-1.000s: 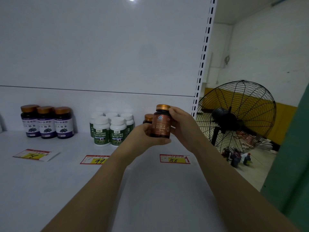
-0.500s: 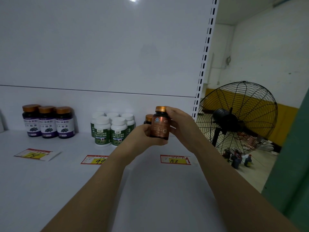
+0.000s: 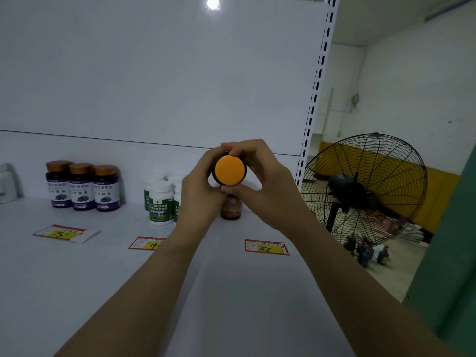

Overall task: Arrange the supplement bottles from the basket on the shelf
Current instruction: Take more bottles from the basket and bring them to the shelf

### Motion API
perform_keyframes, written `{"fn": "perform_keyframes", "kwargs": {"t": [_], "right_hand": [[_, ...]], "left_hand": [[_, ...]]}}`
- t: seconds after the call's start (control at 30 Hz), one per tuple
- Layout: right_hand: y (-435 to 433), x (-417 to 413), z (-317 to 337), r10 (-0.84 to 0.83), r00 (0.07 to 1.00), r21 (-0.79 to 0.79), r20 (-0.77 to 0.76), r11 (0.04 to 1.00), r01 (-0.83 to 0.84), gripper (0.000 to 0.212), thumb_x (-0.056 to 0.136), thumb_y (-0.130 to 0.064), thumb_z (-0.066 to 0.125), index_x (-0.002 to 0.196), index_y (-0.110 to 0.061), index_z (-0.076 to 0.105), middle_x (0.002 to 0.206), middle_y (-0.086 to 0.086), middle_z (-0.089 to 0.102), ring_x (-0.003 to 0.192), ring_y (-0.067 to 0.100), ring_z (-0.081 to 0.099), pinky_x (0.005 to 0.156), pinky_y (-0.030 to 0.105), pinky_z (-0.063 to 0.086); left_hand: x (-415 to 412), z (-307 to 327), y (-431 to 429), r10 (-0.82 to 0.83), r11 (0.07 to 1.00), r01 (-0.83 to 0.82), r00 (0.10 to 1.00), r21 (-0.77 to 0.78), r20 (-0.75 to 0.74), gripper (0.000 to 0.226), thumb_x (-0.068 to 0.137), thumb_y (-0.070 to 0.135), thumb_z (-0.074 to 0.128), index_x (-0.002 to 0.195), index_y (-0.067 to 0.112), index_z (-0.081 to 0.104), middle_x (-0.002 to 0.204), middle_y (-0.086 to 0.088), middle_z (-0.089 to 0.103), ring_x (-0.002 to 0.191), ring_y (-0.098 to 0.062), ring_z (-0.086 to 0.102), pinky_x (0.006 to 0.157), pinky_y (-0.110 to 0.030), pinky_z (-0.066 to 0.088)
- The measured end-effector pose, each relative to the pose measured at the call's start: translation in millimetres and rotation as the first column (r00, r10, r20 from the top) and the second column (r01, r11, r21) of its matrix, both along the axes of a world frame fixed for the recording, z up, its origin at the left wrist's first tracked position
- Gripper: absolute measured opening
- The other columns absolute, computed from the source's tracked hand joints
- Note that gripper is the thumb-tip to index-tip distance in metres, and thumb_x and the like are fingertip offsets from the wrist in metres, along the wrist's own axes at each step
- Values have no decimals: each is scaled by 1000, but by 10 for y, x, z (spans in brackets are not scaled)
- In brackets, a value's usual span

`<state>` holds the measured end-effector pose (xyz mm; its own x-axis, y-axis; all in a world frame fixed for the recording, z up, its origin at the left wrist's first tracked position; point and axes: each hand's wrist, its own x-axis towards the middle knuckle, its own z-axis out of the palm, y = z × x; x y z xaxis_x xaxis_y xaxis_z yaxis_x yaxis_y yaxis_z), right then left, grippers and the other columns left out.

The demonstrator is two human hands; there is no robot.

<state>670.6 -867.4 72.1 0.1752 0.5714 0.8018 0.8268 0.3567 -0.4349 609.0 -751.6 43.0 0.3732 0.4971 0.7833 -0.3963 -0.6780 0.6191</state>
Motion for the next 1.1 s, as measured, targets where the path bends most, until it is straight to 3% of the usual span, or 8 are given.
{"fn": "perform_keyframes", "kwargs": {"t": [0.17,0.33,0.5,0.67,0.77,0.9,0.97,1.1], "right_hand": [[-95,-33,-24,-40,999,50,23,998,39,48,76,3,73,107,-22,47,117,0,59,114,15,58,97,25,48],[-134,-36,154,10,998,4,-63,1000,-9,46,80,0,70,118,-15,50,123,-1,62,117,8,57,102,25,45],[-126,42,503,-75,888,-177,-454,984,-7,35,89,-27,64,120,-13,58,114,8,66,101,15,65,90,28,54],[-58,140,461,-184,684,-358,-706,926,-120,40,88,-40,63,101,-4,69,85,8,71,75,15,69,65,26,59],[-52,169,327,-241,637,-448,-732,875,-184,31,93,-38,57,90,-10,69,79,6,69,72,16,66,60,24,59],[-59,188,233,-324,582,-500,-746,850,-168,27,93,-36,56,86,-12,66,79,8,65,67,16,63,51,21,56],[-71,200,233,-319,593,-497,-740,852,-163,31,94,-36,54,92,-8,66,79,8,65,65,15,64,49,21,54],[-60,248,282,-266,644,-431,-717,896,-110,43,93,-38,57,114,-1,62,106,16,68,90,24,68,65,30,58]], "left_hand": [[-56,67,-30,9,998,-7,1000,61,-20,60,75,-13,63,115,31,55,114,15,59,111,-6,54,92,-14,46],[-155,180,-12,-70,994,84,980,66,-184,58,71,4,77,108,40,52,104,30,57,99,5,57,82,-4,43],[-345,307,-69,-390,910,296,850,-291,-354,47,67,30,79,110,22,61,96,5,73,87,-4,69,71,-10,52],[-390,343,-119,-641,683,324,695,-655,-325,55,69,62,57,103,20,66,96,-12,73,93,-24,70,87,-33,53],[-397,331,-116,-687,642,230,595,-731,-416,75,71,66,57,109,3,66,102,-18,71,100,-26,68,94,-35,50],[-402,315,-129,-710,622,191,546,-759,-445,74,72,65,59,108,0,66,101,-17,71,88,-22,70,91,-32,52],[-401,310,-142,-707,633,202,545,-748,-451,71,72,63,59,106,1,66,100,-17,72,86,-22,70,91,-32,52],[-404,294,-164,-700,665,278,557,-693,-448,61,72,58,60,108,9,65,100,-14,72,93,-20,70,93,-33,50]]}}
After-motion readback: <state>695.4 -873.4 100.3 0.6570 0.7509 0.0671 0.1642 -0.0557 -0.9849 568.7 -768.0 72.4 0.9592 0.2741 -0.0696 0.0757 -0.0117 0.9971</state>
